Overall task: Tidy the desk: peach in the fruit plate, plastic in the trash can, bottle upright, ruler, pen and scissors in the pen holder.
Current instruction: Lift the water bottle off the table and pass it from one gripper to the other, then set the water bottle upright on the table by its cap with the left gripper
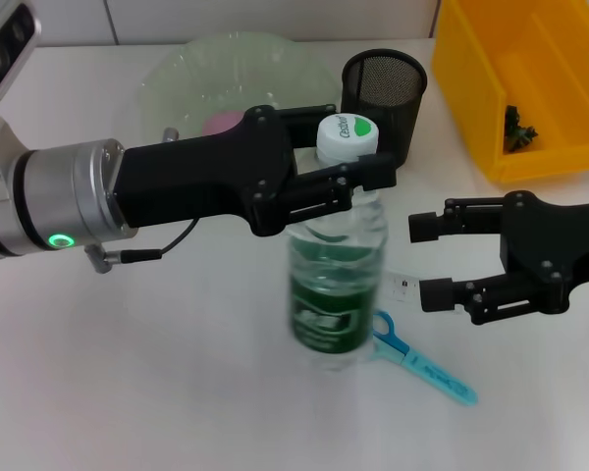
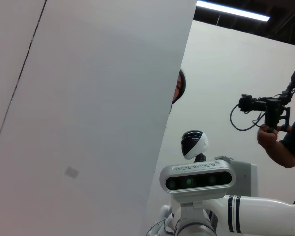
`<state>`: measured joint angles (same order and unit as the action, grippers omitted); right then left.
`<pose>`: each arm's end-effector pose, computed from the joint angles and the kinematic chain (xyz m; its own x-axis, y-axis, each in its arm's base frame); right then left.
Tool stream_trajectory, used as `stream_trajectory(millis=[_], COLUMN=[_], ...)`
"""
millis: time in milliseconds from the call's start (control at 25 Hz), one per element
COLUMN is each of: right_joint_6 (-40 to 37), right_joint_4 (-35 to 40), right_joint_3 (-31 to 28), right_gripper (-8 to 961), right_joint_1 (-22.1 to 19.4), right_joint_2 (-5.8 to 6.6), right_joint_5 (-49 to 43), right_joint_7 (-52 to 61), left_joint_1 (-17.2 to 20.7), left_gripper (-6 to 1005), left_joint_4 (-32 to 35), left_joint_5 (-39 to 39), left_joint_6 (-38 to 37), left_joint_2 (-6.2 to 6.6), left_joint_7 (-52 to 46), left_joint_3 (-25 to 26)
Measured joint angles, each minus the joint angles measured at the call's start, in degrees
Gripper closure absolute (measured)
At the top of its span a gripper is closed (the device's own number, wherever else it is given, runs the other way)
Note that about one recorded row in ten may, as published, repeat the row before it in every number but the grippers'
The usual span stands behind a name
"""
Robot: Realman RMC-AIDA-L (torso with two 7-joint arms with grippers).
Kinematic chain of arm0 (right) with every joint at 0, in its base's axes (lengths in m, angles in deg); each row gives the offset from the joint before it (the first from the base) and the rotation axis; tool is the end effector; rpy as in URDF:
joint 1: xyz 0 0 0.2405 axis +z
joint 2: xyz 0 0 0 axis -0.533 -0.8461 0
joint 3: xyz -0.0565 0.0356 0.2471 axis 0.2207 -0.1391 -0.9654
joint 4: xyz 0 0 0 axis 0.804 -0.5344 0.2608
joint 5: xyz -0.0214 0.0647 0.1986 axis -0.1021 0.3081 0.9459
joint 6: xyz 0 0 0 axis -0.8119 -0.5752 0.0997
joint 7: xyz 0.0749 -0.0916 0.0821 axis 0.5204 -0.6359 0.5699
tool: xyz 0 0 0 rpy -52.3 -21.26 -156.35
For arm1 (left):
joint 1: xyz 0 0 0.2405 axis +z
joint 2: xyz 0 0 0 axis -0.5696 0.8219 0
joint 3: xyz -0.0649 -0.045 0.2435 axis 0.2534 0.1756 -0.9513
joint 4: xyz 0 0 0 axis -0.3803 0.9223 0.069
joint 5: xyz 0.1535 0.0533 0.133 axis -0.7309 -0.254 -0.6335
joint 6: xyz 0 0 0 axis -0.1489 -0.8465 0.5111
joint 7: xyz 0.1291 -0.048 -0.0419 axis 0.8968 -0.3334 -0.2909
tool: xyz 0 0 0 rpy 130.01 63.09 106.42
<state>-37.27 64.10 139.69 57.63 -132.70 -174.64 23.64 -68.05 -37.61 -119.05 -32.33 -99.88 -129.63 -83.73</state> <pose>0.2172 0.2870 0.0345 0.7721 -0.3685 -0.5177 -0.3200 -0.9293 0.1843 -0.1661 0.3105 -0.0188 0.5739 0.2476 0.7806 0.1767 -0.9682 0.1772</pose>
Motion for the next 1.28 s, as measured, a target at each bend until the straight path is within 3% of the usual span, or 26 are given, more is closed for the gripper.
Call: stream_trajectory(millis=[240,360,560,720,920,960,1040,1280], right_joint_6=[-0.5,-2.12,-3.27,-3.3,-3.05,-2.79,-2.69,-2.14], right_joint_4=[-0.01,0.07,0.03,-0.15,-1.36,-1.69,-1.85,-2.99], right_joint_3=[-1.67,-5.58,-11.87,-13.95,-15.07,-15.09,-15.09,-15.12], right_gripper=[128,127,127,127,127,128,128,127], right_joint_1=[-1.77,-4.18,-7.63,-9.0,-9.58,-9.58,-9.55,-8.87], right_joint_2=[0.41,0.74,2.12,2.52,2.71,2.74,2.75,2.87], right_joint_5=[0.05,-0.11,-0.41,-0.49,-0.56,-0.66,-0.71,-1.43], right_joint_7=[0.02,-0.42,-0.56,-0.85,-1.85,-1.99,-2.07,-2.63], left_joint_1=[0.62,1.77,5.9,8.63,8.63,10.32,10.42,10.18], left_gripper=[548,545,539,535,530,529,527,520], left_joint_4=[0.06,0.4,3.78,6.68,6.68,6.99,6.18,3.33], left_joint_5=[-0.04,-0.08,-0.15,-0.18,-0.18,-0.18,-0.18,-0.14], left_joint_6=[1.32,1.96,2.43,5.67,5.67,11.16,15.1,18.85], left_joint_2=[0.29,0.61,1.11,1.51,1.51,1.42,0.86,0.3], left_joint_7=[1.73,4.55,10.8,13.2,13.2,17.04,19.19,22.56], left_joint_3=[0.44,0.98,3.7,4.97,4.97,6.85,7.55,8.82])
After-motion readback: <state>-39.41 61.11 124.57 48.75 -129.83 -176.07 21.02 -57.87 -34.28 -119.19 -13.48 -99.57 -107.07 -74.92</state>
